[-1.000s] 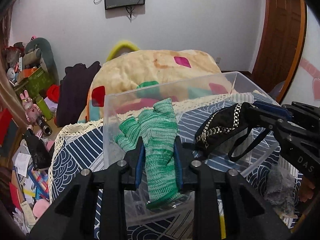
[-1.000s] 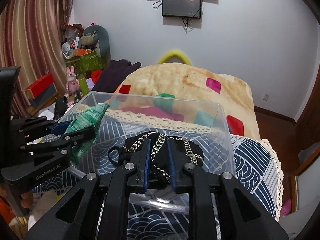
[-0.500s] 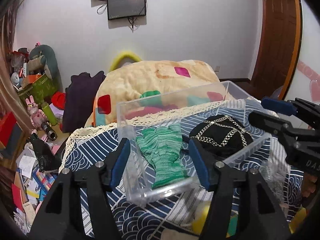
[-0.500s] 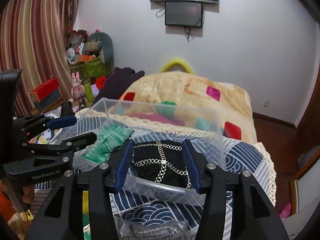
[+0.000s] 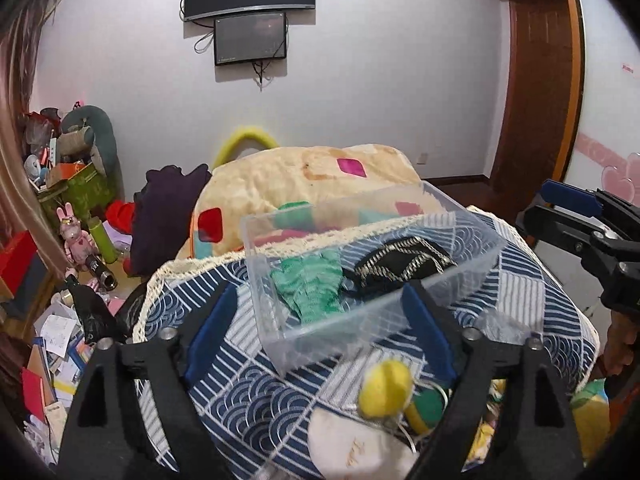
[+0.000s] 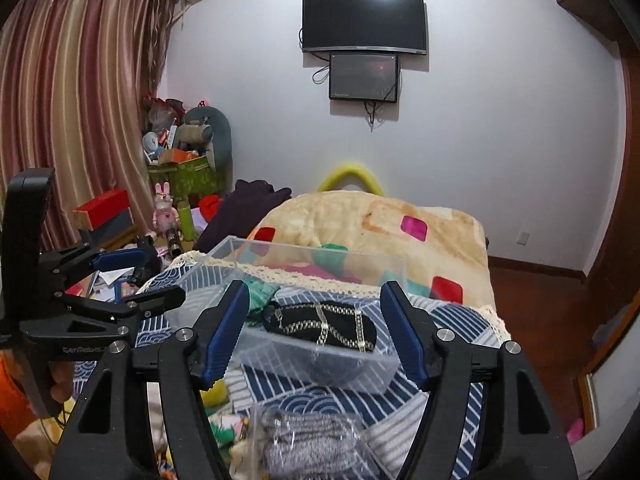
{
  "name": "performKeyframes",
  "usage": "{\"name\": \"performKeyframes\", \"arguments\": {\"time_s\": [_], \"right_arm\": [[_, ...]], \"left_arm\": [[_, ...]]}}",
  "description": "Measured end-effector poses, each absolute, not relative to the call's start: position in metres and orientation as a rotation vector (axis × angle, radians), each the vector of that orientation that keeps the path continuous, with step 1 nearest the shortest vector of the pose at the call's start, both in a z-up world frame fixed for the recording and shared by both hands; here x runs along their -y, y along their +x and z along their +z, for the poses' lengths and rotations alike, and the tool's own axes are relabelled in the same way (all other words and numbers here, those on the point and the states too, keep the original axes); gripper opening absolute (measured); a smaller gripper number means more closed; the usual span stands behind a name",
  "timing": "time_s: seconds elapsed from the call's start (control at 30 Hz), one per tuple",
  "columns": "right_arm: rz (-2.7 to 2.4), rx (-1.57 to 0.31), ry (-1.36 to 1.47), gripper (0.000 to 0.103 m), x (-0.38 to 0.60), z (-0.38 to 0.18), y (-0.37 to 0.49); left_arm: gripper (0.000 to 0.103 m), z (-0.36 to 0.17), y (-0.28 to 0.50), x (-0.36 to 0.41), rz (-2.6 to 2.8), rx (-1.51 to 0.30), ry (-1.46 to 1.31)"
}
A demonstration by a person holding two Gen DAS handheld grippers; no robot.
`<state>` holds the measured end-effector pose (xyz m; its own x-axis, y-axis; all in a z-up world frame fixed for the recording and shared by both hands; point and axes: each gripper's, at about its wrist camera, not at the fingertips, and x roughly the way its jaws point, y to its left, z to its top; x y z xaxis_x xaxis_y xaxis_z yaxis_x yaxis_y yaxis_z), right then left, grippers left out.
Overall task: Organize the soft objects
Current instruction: 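Grasp the yellow ball with the left gripper while the right grasps the grey sock bag, place both in box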
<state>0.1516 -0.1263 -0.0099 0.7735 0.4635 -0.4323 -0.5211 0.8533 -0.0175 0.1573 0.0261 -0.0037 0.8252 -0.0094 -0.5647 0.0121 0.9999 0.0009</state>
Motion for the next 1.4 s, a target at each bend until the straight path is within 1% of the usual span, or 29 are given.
{"name": "performKeyframes", "arguments": {"time_s": [0.13,0.2,0.23,0.33,0.47,0.7,0.77,0.93,1.03,1.17,1.27,1.33,1.4], "right_arm": [[0.534,-0.452,-0.143,0.065,0.130,-0.022,0.145],[0.532,-0.471,-0.147,0.070,0.130,-0.032,0.142],[0.532,-0.479,-0.147,0.075,0.130,-0.036,0.141],[0.529,-0.511,-0.160,0.076,0.129,-0.052,0.137],[0.525,-0.575,-0.153,0.076,0.133,-0.074,0.141],[0.560,-0.709,-0.092,0.076,0.141,-0.102,0.154],[0.557,-0.725,-0.090,0.076,0.143,-0.108,0.153],[0.559,-0.763,-0.058,0.076,0.150,-0.117,0.157],[0.562,-0.761,-0.058,0.069,0.152,-0.120,0.154],[0.571,-0.745,-0.081,0.054,0.149,-0.116,0.149],[0.574,-0.728,-0.093,0.045,0.149,-0.111,0.146],[0.575,-0.720,-0.092,0.041,0.148,-0.107,0.147],[0.578,-0.709,-0.082,0.040,0.151,-0.102,0.145]], "left_arm": [[0.088,-0.012,0.149,-0.022,-0.029,-0.621,0.003],[0.088,-0.020,0.147,-0.020,-0.036,-0.644,0.003],[0.088,-0.024,0.148,-0.020,-0.041,-0.656,-0.002],[0.087,-0.036,0.147,-0.019,-0.062,-0.684,-0.018],[0.073,-0.049,0.145,-0.012,-0.089,-0.702,-0.013],[0.068,-0.073,0.152,-0.003,-0.123,-0.764,-0.019],[0.063,-0.078,0.153,-0.001,-0.126,-0.778,-0.014],[0.056,-0.087,0.155,0.003,-0.133,-0.799,-0.013],[0.049,-0.087,0.155,0.006,-0.155,-0.798,-0.016],[0.039,-0.089,0.158,0.007,-0.178,-0.807,-0.022],[0.037,-0.089,0.159,0.008,-0.188,-0.811,-0.033],[0.037,-0.088,0.158,0.008,-0.183,-0.806,-0.028],[0.037,-0.087,0.156,0.008,-0.178,-0.799,-0.022]]}}
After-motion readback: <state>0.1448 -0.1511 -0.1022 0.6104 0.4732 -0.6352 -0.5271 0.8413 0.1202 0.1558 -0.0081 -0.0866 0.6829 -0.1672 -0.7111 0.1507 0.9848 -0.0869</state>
